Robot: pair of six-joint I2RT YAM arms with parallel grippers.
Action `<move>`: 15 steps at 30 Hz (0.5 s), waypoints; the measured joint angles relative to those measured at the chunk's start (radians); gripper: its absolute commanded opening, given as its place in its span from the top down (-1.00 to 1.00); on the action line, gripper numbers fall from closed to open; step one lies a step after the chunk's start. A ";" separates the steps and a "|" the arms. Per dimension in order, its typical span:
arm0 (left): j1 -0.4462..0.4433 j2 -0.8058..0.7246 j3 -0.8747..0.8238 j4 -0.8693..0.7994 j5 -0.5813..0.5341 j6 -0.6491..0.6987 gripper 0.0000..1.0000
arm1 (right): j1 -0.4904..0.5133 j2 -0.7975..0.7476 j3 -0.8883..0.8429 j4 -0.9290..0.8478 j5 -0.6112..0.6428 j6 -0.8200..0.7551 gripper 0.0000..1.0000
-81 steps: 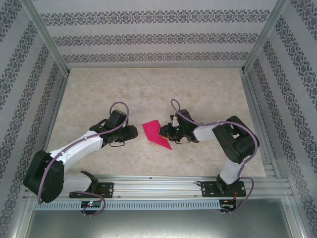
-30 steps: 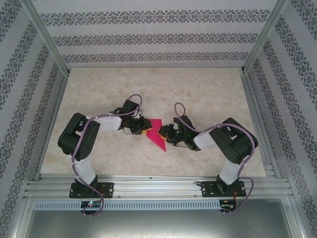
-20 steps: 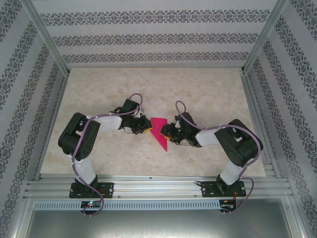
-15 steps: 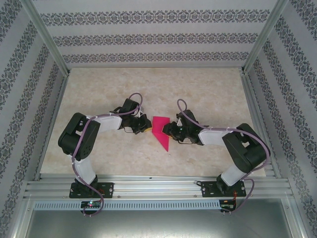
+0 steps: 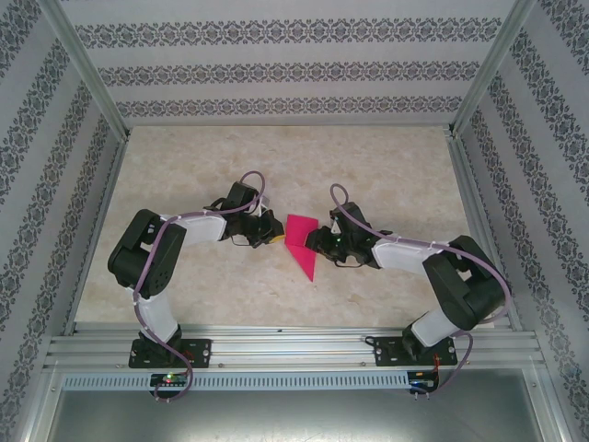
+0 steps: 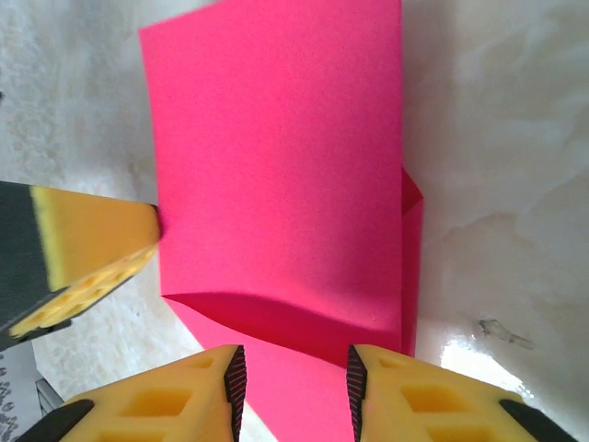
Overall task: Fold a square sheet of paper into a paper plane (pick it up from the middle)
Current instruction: Hold the square sheet of paper at the center of the table.
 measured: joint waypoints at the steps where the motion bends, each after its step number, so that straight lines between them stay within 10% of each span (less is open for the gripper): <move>1: 0.000 0.000 -0.002 0.003 0.001 -0.003 0.88 | -0.002 -0.012 -0.003 -0.001 0.004 -0.001 0.31; 15: 0.002 -0.020 -0.039 0.012 0.002 -0.008 1.00 | -0.001 -0.078 -0.023 0.027 0.044 -0.046 0.48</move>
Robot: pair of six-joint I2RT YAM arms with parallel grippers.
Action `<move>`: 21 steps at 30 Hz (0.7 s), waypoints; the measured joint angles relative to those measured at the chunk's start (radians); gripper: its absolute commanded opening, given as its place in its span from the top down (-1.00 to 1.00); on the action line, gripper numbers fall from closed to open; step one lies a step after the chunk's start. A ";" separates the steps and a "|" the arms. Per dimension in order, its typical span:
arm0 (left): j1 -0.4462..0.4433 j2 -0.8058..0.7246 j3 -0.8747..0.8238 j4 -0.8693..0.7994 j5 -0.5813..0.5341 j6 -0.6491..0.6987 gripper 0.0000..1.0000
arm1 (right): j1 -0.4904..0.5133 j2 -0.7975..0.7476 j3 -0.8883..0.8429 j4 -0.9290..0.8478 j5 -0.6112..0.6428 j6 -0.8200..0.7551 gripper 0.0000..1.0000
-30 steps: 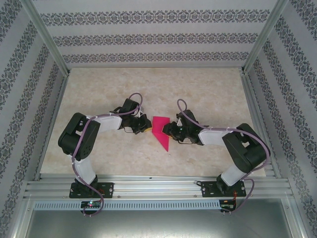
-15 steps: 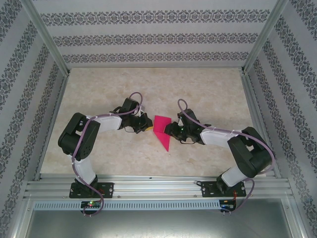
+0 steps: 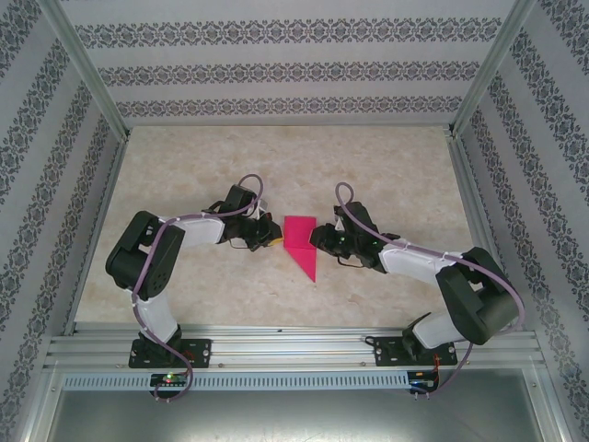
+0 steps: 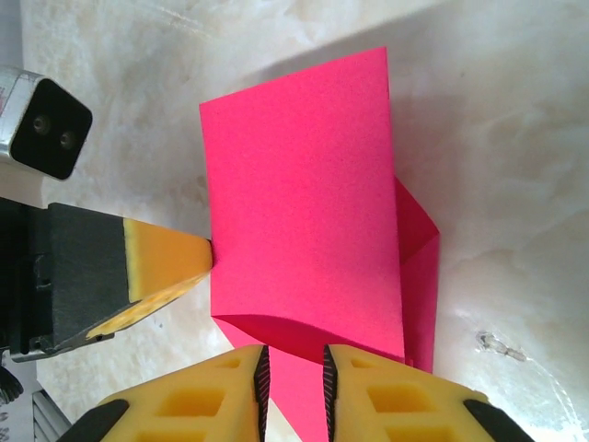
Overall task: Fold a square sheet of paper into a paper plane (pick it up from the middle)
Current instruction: Hold the square sheet of paper at the center of the table.
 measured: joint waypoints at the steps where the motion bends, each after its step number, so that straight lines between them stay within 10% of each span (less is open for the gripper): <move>1: 0.000 -0.001 0.000 0.001 0.000 -0.001 1.00 | 0.000 0.002 0.007 -0.010 -0.005 -0.003 0.49; 21: 0.000 -0.025 -0.031 0.018 -0.003 -0.007 1.00 | 0.000 0.174 0.008 0.120 -0.114 0.058 0.53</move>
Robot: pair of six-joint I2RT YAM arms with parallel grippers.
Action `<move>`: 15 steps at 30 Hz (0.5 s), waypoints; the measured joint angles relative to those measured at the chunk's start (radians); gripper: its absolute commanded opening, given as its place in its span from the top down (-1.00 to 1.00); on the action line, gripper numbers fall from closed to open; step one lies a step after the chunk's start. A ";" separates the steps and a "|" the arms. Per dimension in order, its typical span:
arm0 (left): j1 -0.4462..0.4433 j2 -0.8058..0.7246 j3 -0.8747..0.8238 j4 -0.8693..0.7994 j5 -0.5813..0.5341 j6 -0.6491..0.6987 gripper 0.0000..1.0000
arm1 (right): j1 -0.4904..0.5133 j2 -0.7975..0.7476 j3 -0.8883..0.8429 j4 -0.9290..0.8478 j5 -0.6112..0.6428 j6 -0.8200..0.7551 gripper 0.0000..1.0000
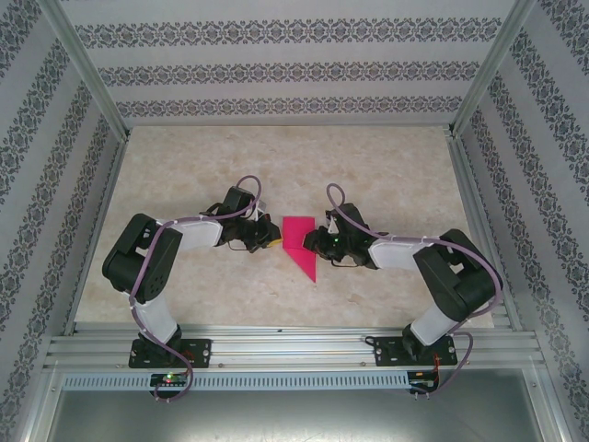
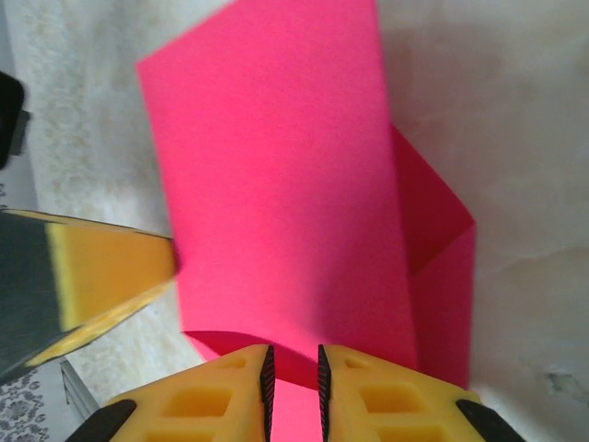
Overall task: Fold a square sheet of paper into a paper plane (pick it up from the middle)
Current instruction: Hold the square sheet of paper at the center of the table.
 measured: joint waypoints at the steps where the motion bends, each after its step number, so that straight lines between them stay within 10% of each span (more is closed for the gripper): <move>1: 0.000 0.000 0.000 0.000 0.000 0.000 1.00 | 0.000 0.011 -0.003 0.005 -0.002 0.000 0.53; 5: 0.000 0.000 0.000 0.000 0.000 0.000 0.96 | -0.009 0.039 -0.021 0.028 -0.017 0.000 0.52; 15: 0.000 0.000 0.009 -0.016 -0.016 0.014 0.14 | -0.056 0.086 -0.026 0.080 -0.146 -0.024 0.52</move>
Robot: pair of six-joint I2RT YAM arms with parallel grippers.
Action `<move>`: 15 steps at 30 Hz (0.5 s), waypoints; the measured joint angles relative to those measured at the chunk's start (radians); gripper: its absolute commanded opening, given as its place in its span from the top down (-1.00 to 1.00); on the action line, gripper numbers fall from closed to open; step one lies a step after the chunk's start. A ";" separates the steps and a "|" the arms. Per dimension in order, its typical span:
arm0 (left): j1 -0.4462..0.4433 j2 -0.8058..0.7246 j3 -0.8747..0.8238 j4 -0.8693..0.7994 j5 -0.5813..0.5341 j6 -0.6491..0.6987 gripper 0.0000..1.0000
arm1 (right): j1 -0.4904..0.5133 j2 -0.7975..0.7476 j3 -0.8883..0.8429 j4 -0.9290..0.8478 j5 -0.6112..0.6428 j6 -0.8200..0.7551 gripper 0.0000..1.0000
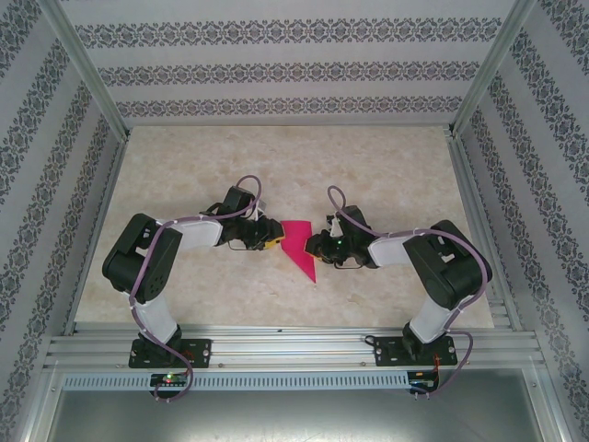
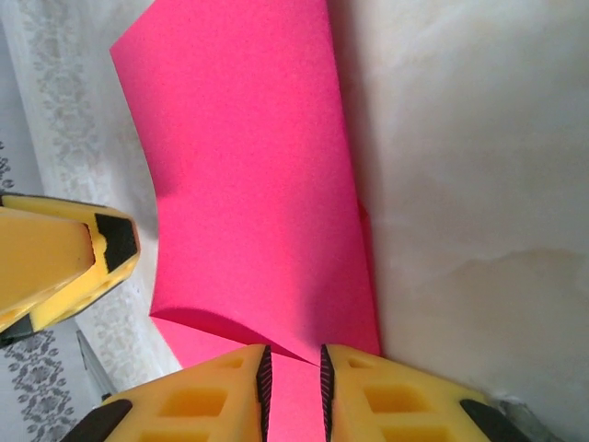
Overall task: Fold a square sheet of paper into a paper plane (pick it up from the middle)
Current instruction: Hold the square sheet of paper at the center of the table, then fold the wing for the fifth time at the center of the table.
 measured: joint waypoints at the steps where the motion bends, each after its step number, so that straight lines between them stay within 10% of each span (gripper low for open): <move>1: 0.000 0.000 0.004 -0.008 -0.006 0.002 0.09 | -0.004 0.003 0.000 0.003 -0.012 -0.004 0.52; 15: 0.000 0.072 0.060 -0.032 0.005 0.005 0.01 | -0.043 0.032 0.000 0.029 -0.111 -0.032 0.51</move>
